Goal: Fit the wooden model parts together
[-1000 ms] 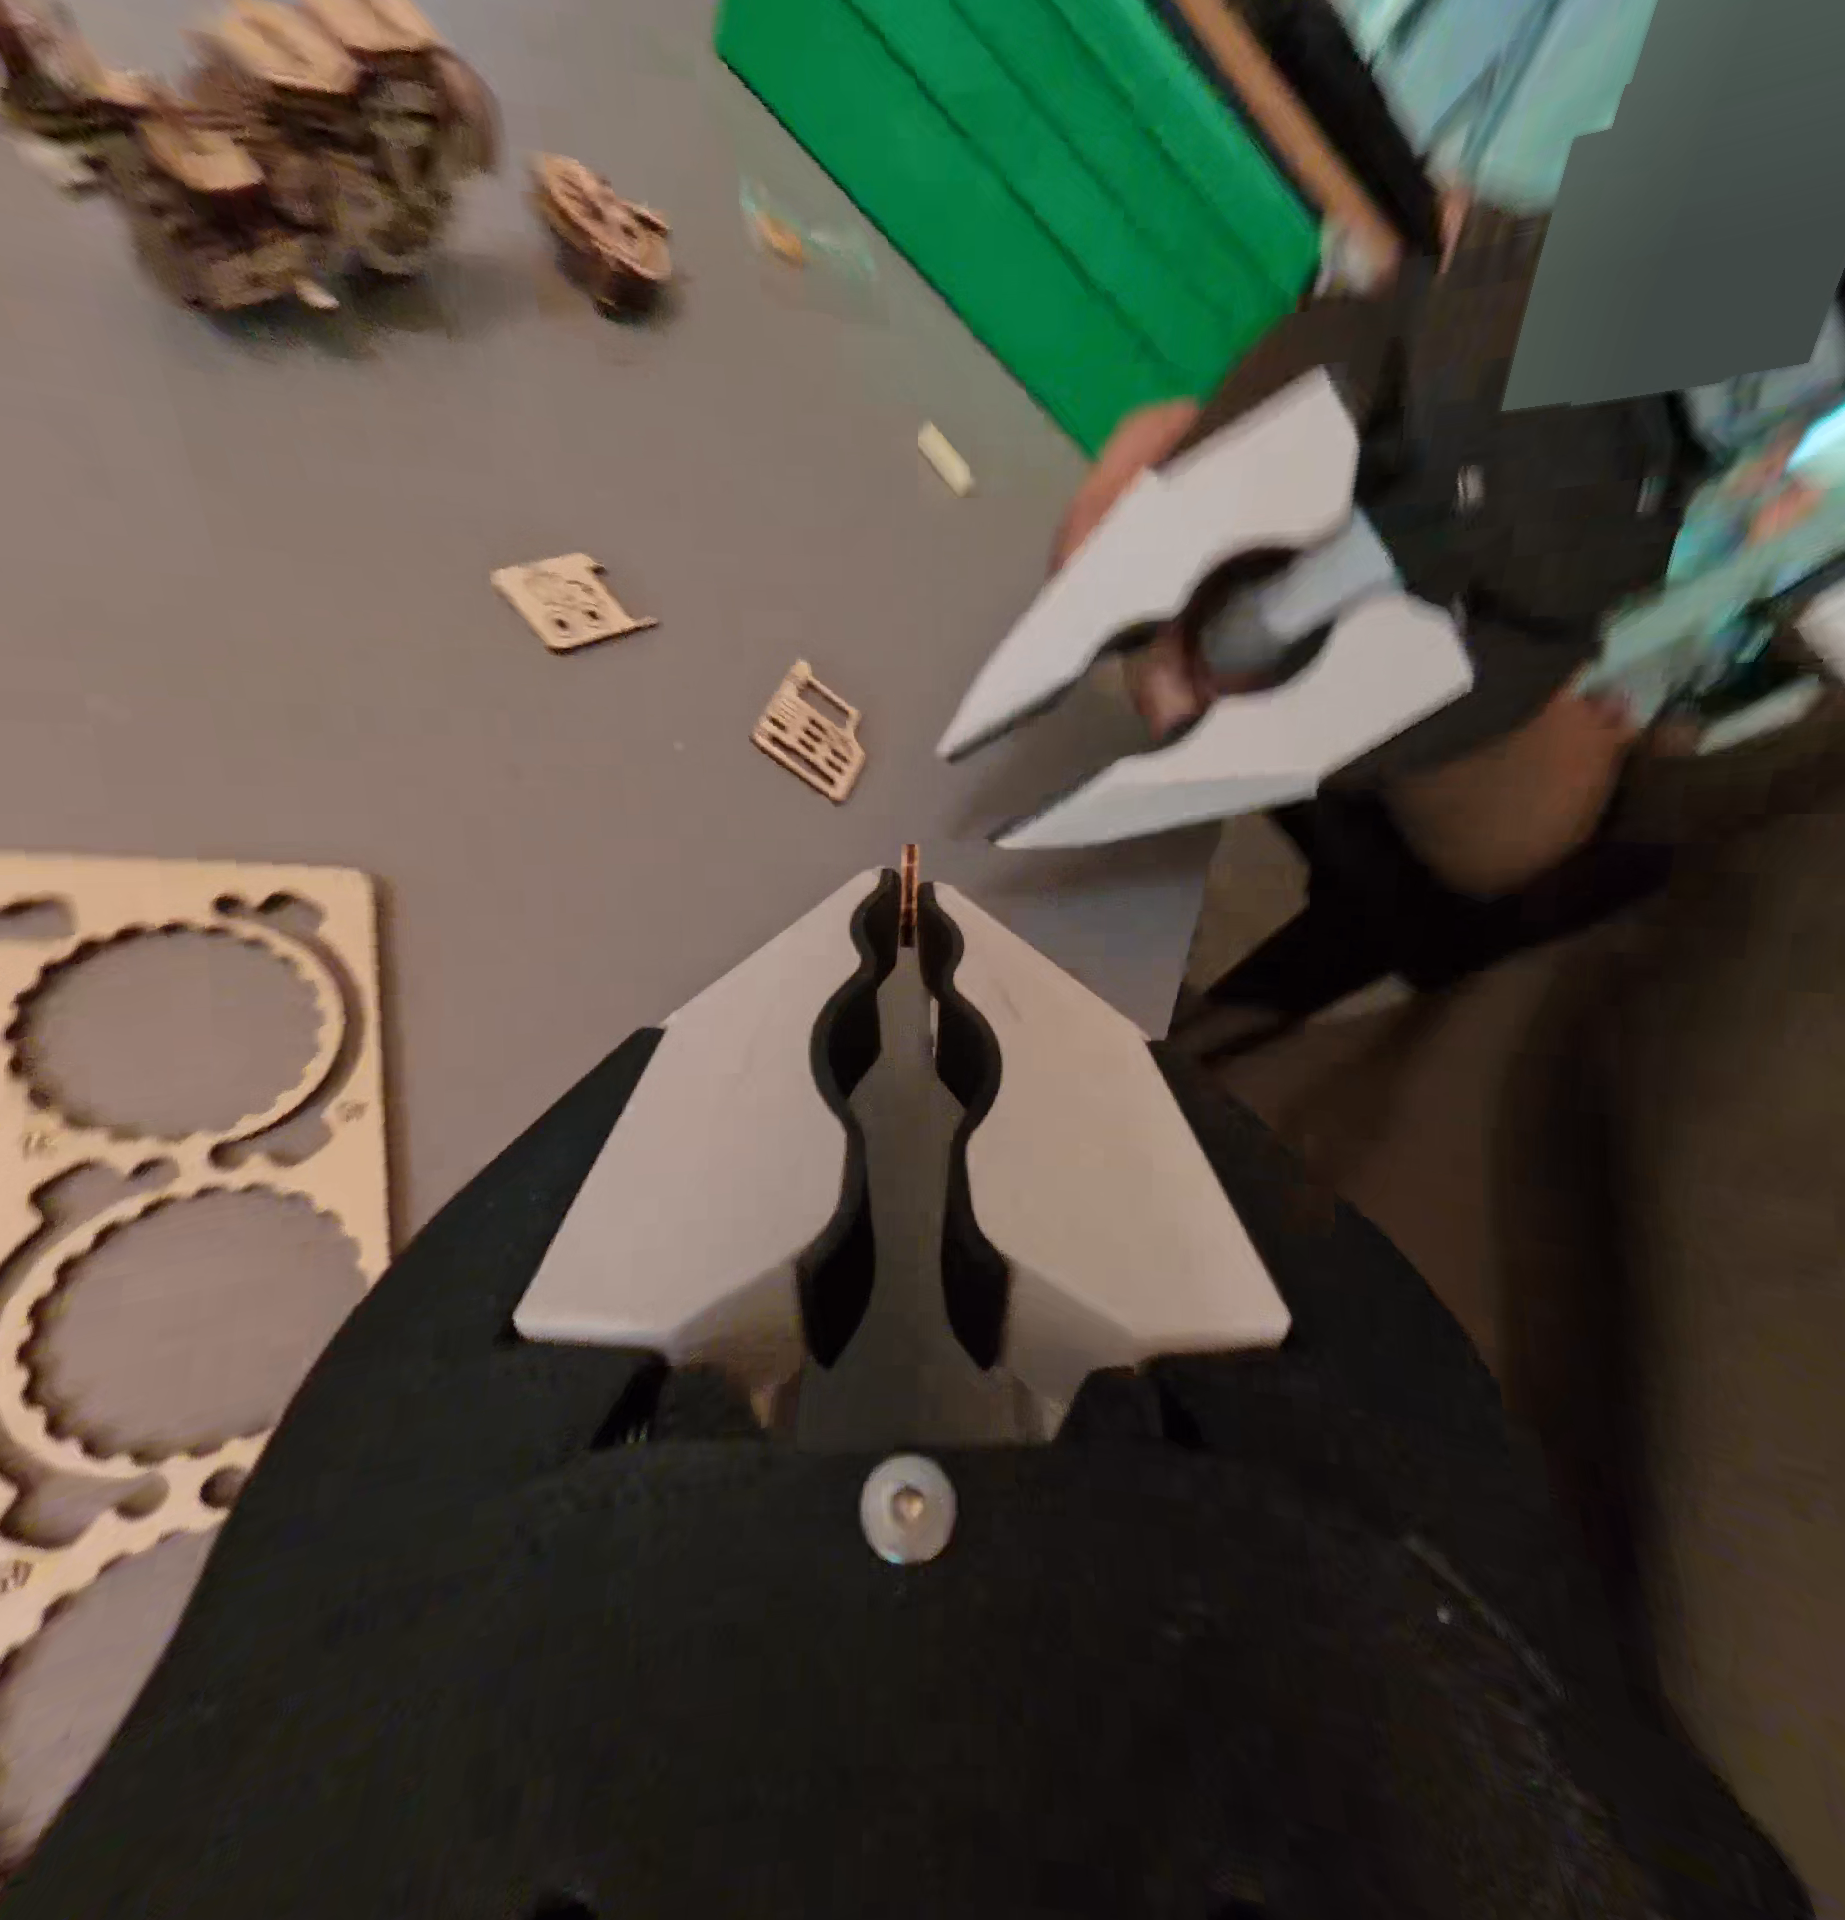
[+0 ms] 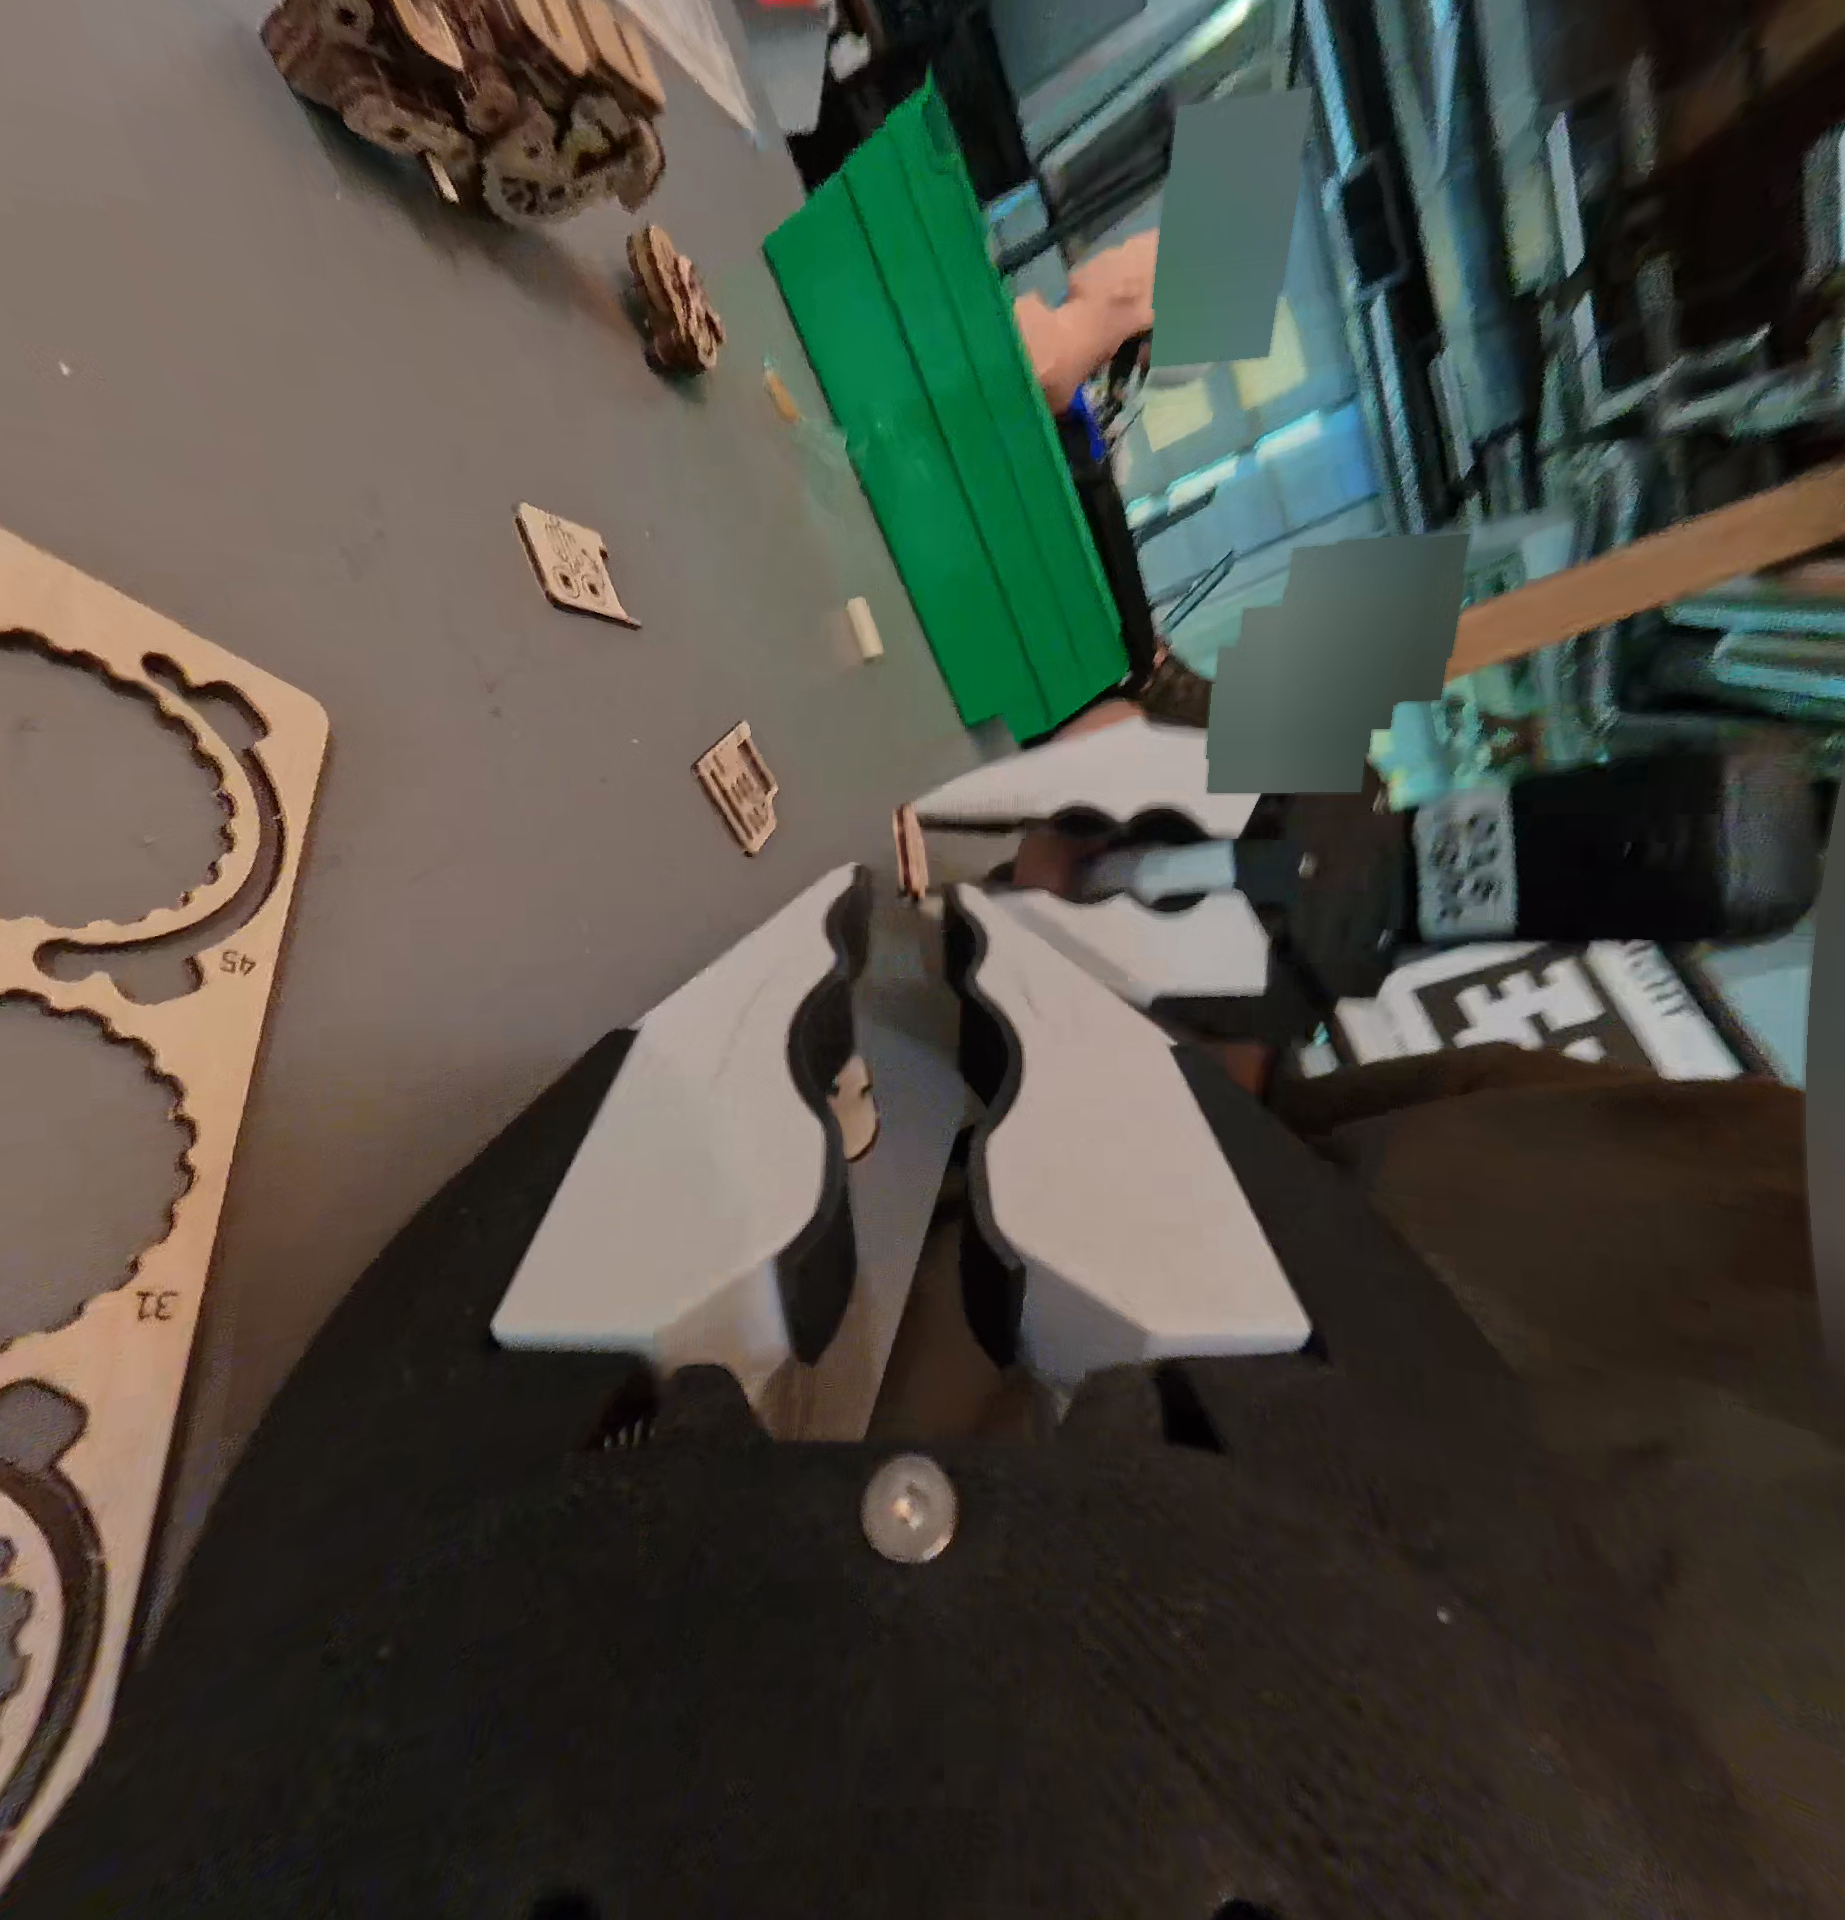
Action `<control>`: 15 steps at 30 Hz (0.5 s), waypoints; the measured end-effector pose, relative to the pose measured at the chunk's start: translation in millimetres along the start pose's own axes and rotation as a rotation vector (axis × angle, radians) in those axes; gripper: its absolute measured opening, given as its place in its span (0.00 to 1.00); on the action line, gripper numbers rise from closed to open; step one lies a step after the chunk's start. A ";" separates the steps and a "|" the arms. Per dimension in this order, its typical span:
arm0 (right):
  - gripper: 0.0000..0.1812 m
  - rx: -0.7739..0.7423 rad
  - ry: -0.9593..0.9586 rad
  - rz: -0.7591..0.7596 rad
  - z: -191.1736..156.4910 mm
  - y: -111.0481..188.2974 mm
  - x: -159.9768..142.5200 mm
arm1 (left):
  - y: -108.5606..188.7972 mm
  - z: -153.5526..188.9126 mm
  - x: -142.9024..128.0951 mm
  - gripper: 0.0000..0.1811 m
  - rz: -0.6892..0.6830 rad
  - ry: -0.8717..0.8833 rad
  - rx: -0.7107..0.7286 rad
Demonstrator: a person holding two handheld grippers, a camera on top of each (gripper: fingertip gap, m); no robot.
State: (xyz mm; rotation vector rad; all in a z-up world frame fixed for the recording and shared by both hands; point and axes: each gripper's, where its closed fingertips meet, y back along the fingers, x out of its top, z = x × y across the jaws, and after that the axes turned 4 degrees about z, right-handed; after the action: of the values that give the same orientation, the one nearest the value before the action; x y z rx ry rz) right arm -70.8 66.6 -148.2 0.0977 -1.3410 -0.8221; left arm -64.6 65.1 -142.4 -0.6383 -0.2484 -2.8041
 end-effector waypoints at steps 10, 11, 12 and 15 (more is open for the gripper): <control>0.06 0.565 0.074 -0.052 -29.9 36.4 -34.9 | -6.7 -14.9 -57.1 0.27 -0.302 -0.674 0.293; 0.06 0.598 0.084 -0.041 -32.8 35.9 -34.4 | -8.5 -13.5 -63.2 0.28 -0.318 -0.669 0.283; 0.06 0.634 0.091 -0.032 -35.8 34.9 -33.9 | -10.1 -12.8 -68.5 0.28 -0.332 -0.656 0.273; 0.06 0.732 0.113 -0.043 -44.6 30.7 -37.0 | -11.4 -18.8 -74.3 0.27 -0.358 -0.676 0.294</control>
State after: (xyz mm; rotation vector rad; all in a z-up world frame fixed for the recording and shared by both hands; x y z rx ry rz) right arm -17.0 92.9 -174.8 0.7365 -1.4771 -0.3189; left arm -10.6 87.3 -193.4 -1.5714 -0.9584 -2.6626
